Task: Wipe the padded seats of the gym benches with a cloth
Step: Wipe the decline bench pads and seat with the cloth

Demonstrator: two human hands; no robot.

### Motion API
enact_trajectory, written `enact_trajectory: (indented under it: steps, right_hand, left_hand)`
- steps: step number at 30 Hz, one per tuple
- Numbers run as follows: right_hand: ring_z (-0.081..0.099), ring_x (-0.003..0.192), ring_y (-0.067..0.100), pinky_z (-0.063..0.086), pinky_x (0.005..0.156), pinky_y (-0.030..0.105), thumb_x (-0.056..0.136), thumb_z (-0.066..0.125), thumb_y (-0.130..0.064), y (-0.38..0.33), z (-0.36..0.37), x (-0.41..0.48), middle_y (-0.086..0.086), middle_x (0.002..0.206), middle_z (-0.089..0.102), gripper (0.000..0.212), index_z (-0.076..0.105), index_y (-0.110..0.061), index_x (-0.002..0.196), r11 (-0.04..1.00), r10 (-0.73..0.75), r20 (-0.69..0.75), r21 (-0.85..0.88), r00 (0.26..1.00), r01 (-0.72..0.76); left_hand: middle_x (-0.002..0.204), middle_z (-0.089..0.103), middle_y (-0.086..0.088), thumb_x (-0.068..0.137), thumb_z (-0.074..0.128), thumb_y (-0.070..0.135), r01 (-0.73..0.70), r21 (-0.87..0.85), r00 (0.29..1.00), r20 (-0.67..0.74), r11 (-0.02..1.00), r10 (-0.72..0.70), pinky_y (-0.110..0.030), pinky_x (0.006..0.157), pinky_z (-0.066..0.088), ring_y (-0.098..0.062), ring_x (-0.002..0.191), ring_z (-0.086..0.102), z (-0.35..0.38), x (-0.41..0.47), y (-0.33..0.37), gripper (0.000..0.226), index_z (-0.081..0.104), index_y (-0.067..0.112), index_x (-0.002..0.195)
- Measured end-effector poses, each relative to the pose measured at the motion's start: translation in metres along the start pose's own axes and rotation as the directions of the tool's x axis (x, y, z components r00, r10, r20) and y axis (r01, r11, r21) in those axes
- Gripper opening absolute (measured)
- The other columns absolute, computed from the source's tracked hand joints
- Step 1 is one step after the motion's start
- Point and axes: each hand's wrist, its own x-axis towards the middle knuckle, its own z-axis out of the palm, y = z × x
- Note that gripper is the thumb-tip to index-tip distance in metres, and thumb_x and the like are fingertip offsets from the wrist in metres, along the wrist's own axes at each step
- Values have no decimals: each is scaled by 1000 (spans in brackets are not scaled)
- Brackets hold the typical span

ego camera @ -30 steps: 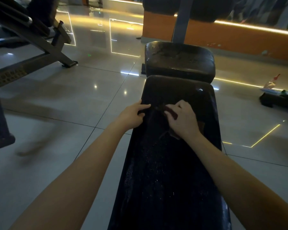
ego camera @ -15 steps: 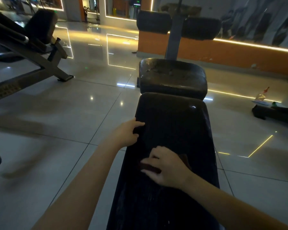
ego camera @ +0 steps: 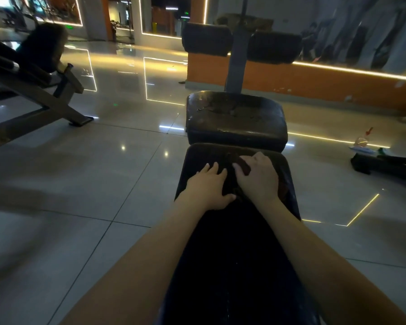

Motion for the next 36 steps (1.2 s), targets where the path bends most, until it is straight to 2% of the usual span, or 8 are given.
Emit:
enact_trajectory:
  steps: [6,8,11,15,18,24,30,36]
  right_hand:
    - [50,77,12,38,66,24,90,58,-37,32,-30,-51,-3,83,55,24,72,-19,99,969,-246,13,23,969,245]
    - [49,77,16,35,66,25,86,69,-29,53,-31,-40,0,82,55,18,73,-15,97,978,-206,-74,-47,976,203]
    - [48,89,29,42,71,34,86,72,-22,80,-25,1,9,87,53,21,75,-8,102,996,64,-186,-56,980,-76]
    - [44,101,33,37,83,37,94,62,-24,81,-21,41,13,96,50,27,72,-4,108,964,263,-143,4,954,-265]
    - [47,99,31,36,79,33,94,61,-25,66,-20,38,11,94,51,26,72,-9,111,978,208,-66,8,976,-208]
    - [48,84,14,32,69,20,90,69,-27,49,-18,-7,0,88,54,19,73,-15,104,987,-160,31,28,987,159]
    - [50,99,31,33,76,30,95,59,-26,71,-13,44,11,95,53,23,71,-10,105,958,286,-121,12,951,-286]
    - [48,97,13,33,82,24,95,60,-34,45,-16,10,-2,101,56,23,69,-21,112,997,73,18,35,997,-73]
  left_hand:
    - [164,-6,-7,86,57,66,1,98,994,105,995,-11,-47,120,22,-28,151,-3,-5,5,2,102,-1,21,157]
    - [164,-8,-7,86,57,65,5,102,993,118,995,-17,-49,119,23,-28,151,-4,-7,4,5,103,-2,20,157]
    - [164,-11,-6,87,57,64,13,95,993,118,995,-25,-50,119,23,-27,151,-7,-5,3,9,102,-3,20,157]
    - [164,-13,-5,87,56,65,14,96,995,100,995,-23,-50,120,21,-26,151,-9,-4,5,4,102,-4,21,157]
    - [164,-12,-5,87,56,64,9,99,996,93,995,-18,-51,119,23,-26,151,-8,-3,4,3,102,-3,20,157]
    - [164,-13,-4,88,55,64,5,87,997,70,996,-11,-49,118,22,-24,151,-9,2,2,3,100,-3,23,157]
    - [164,-10,-8,86,56,65,11,146,994,106,989,-26,-49,117,28,-29,151,-3,-6,7,7,102,-3,20,157]
    - [164,-6,-13,83,61,64,12,196,990,138,980,-40,-50,113,31,-36,150,3,-15,14,14,107,-2,20,157]
